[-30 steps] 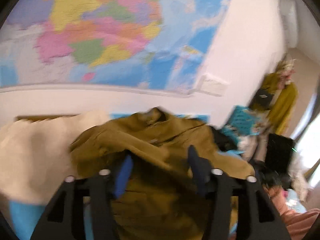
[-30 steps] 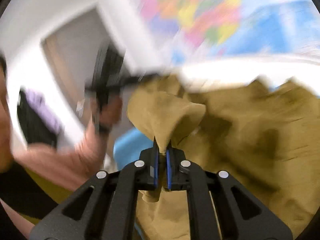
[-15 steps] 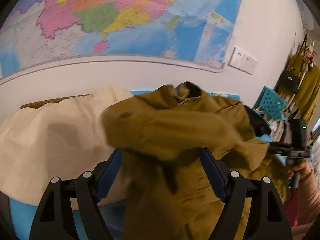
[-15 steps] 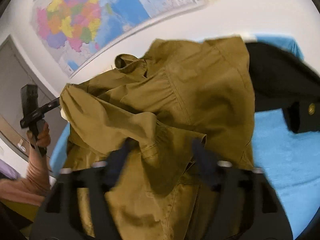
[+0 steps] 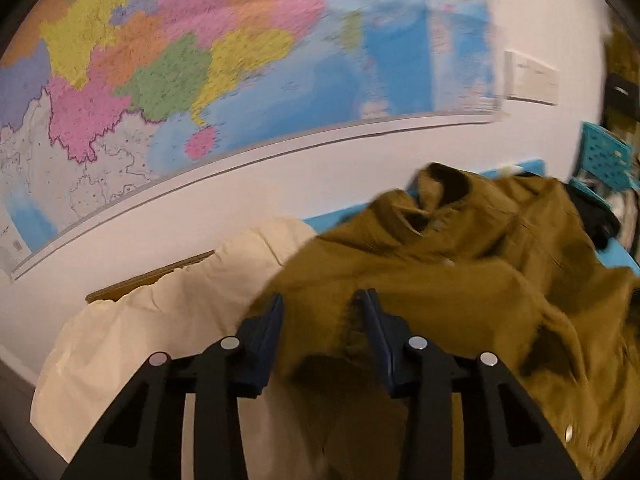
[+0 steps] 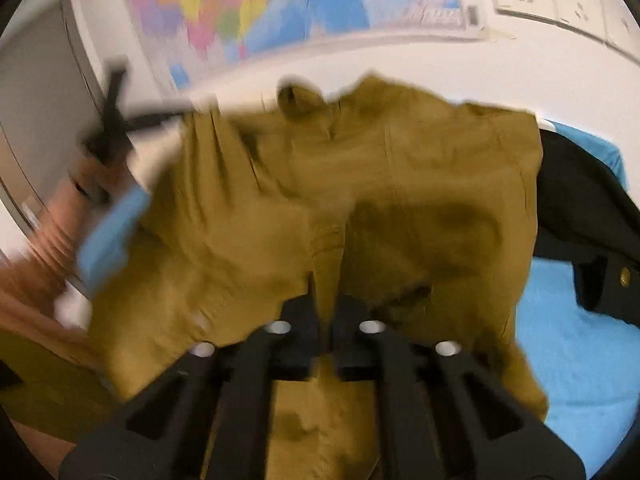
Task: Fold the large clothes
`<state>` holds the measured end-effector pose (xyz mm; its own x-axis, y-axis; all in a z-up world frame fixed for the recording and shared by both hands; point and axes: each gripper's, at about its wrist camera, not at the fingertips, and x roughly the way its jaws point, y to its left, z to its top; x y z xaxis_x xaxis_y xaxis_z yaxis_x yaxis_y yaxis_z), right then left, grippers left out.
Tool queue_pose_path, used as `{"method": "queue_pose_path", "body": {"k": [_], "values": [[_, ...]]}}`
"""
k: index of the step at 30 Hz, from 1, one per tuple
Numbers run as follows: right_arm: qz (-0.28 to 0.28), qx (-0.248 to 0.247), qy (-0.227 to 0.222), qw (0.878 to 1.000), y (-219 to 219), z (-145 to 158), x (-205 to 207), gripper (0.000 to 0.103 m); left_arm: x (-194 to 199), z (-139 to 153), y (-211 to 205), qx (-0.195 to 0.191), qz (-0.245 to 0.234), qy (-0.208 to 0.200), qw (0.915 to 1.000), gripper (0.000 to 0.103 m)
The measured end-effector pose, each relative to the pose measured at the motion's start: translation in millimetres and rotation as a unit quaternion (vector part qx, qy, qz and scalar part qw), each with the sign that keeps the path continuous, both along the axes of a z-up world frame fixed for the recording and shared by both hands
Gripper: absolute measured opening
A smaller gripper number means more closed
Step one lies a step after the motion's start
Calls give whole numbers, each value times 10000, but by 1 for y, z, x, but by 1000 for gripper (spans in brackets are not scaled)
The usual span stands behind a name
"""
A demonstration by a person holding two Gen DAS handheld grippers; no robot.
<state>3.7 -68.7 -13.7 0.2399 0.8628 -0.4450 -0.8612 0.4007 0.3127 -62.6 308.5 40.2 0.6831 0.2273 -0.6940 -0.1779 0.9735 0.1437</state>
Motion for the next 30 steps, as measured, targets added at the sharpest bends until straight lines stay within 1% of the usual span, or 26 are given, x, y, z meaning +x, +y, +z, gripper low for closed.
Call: {"method": "queue_pose_path", "body": {"k": [1,2,3,5,6,7,8,9,10,12,13,14,15,16,17,18,19,20,21,22,24,25,26,27,29,30], "values": [[-53,180,132,9997,-4,8,10,4,9,-1,3,-49,58,61,10000,39],[-94,489,354,9981,-15,18,27,4,17,-4,3,32,107,136,9998,39],[-207,589,478,9969,-22,21,38,4,22,-7,2,155,165,197,9995,39],[-611,524,746,9940,-30,22,65,4,36,-20,-2,691,425,436,9957,39],[-821,427,952,9911,-32,16,81,5,41,-26,-2,736,461,529,9948,39],[-795,267,1246,9887,-29,6,95,9,46,-32,0,727,532,647,9938,39],[-733,100,1338,9882,-24,-1,99,11,50,-37,2,783,623,714,9924,39],[-854,-64,1276,9881,-21,-6,100,24,52,-41,3,872,713,756,9908,42],[-1035,-131,1139,9880,-21,-9,99,47,55,-45,6,925,811,795,9892,45],[-927,69,1018,9905,-23,-11,92,65,55,-46,12,873,970,794,9883,50],[-824,237,952,9918,-26,-12,87,68,54,-44,14,831,1027,757,9883,52],[-747,285,879,9929,-27,-12,84,69,52,-41,17,792,1097,729,9881,58],[-690,259,745,9945,-26,-12,79,74,48,-36,21,671,1232,675,9878,63],[-711,188,570,9957,-25,-12,74,79,42,-30,23,474,1248,572,9894,63],[-757,57,398,9963,-21,-13,71,79,39,-27,24,343,1229,502,9906,62],[-795,-69,320,9963,-17,-14,71,74,32,-20,24,192,1201,384,9918,62],[-755,-189,288,9965,-12,-14,71,52,23,-12,21,75,1108,187,9936,61],[-666,-206,333,9970,-10,-13,74,39,16,-6,16,19,953,45,9954,61],[-638,-205,362,9971,-9,-11,76,18,6,1,7,-16,697,-90,9975,62],[-551,-91,419,9976,-9,-7,79,7,-1,4,-1,-67,466,-143,9988,63],[-310,574,831,9944,-17,3,92,4,-7,4,-17,-239,-55,-145,9996,63],[-396,640,891,9932,-19,5,99,4,-10,2,-24,-259,-256,-109,9993,63],[-559,563,823,9935,-17,7,103,4,-11,-1,-30,-218,-340,-63,9992,63],[-877,240,713,9933,-13,6,113,4,-9,-8,-33,-122,-355,17,9993,63],[-988,-105,758,9922,-3,-2,124,4,-3,-29,-35,81,-224,328,9992,63],[-1002,-238,762,9918,1,-7,129,8,1,-40,-33,176,-130,468,9987,65]]}}
